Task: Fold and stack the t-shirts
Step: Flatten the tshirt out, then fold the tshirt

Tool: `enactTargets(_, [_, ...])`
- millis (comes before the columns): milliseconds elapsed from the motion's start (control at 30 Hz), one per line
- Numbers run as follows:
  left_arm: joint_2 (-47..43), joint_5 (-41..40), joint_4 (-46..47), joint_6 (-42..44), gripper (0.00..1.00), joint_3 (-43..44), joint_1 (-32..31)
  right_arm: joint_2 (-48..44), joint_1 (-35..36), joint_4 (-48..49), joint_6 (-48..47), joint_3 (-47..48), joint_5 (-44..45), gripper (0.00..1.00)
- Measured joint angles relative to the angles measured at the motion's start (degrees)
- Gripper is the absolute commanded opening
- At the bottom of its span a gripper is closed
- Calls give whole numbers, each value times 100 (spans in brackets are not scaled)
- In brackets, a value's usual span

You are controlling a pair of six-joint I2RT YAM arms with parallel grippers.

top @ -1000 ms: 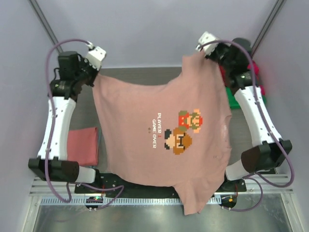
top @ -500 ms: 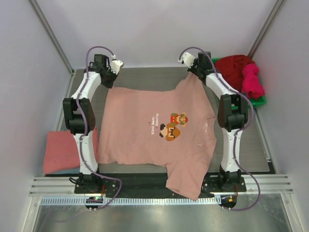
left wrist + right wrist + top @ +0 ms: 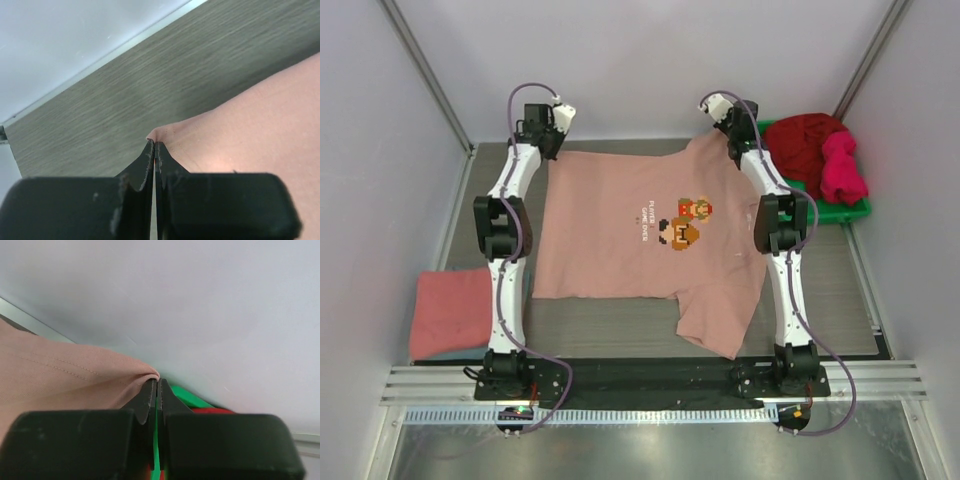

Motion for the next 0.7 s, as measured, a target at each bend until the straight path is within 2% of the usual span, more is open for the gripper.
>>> enactTargets(200, [149, -52, 326, 0, 0, 24, -11, 4, -39, 184, 9, -118, 4, 1])
enactTargets(300, [59, 13, 505, -7, 0, -107, -44, -345, -9, 229, 63, -787, -2, 1])
enactTargets(500, [-817, 372, 507, 24, 0, -1167, -140, -1429, 59, -142, 85, -2144, -142, 1])
enactTargets(700, [-1617, 601, 446, 26, 0, -1537, -203, -2433, 170, -267, 81, -2929, -214, 1])
